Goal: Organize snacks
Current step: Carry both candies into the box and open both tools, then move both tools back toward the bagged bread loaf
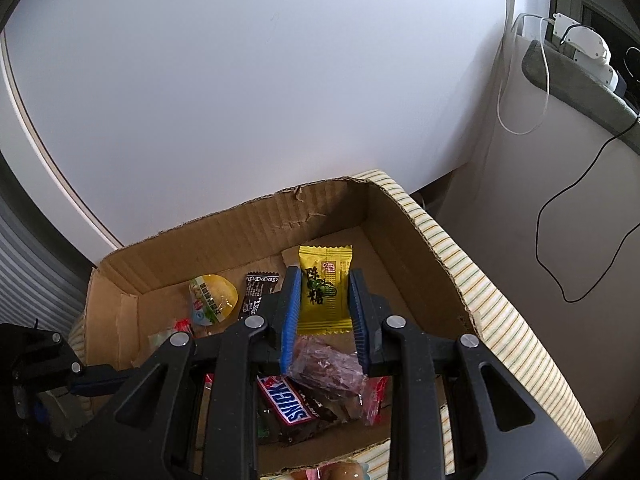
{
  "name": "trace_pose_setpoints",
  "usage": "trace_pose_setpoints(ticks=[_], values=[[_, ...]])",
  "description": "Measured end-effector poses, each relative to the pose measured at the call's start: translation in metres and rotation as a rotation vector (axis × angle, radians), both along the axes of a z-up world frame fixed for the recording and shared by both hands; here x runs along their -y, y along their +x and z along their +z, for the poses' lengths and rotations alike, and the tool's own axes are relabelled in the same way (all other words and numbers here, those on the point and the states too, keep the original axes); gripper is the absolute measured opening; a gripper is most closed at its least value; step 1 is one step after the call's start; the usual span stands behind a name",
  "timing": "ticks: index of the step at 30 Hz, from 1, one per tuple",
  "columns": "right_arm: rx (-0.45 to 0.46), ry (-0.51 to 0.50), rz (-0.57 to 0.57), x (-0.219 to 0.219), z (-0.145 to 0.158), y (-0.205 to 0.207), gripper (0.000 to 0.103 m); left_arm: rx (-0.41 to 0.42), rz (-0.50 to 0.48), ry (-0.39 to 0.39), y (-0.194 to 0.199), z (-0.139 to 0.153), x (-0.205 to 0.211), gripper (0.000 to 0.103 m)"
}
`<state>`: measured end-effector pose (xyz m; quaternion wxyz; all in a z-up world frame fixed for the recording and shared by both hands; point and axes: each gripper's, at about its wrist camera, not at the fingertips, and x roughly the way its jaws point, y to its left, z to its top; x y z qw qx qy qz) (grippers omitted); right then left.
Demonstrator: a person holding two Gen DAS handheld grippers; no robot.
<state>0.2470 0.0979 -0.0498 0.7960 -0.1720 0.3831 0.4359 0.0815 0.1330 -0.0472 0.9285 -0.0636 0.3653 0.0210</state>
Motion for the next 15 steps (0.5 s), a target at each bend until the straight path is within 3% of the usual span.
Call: trace_pose_setpoints(ticks=[2, 4, 7, 10, 15], values=[[0.003, 0.007, -0.004, 0.002, 0.002, 0.0, 0.044, 0.002, 0.009, 0.003, -0.001, 0.001, -0.001, 0.033], [0.016, 0.016, -0.011, 0.005, 0.004, -0.002, 0.059, 0.005, 0.017, 0.002, -0.001, 0.002, -0.003, 0.035], [0.019, 0.025, -0.018, 0.009, 0.008, -0.003, 0.065, 0.008, 0.025, -0.001, -0.003, 0.004, -0.005, 0.039], [0.032, 0.029, -0.02, 0.012, 0.011, -0.006, 0.081, 0.018, 0.026, -0.004, -0.005, 0.007, -0.004, 0.039], [0.053, 0.026, -0.023, 0.023, 0.019, -0.012, 0.083, 0.035, 0.012, -0.008, -0.01, 0.012, 0.002, 0.039]])
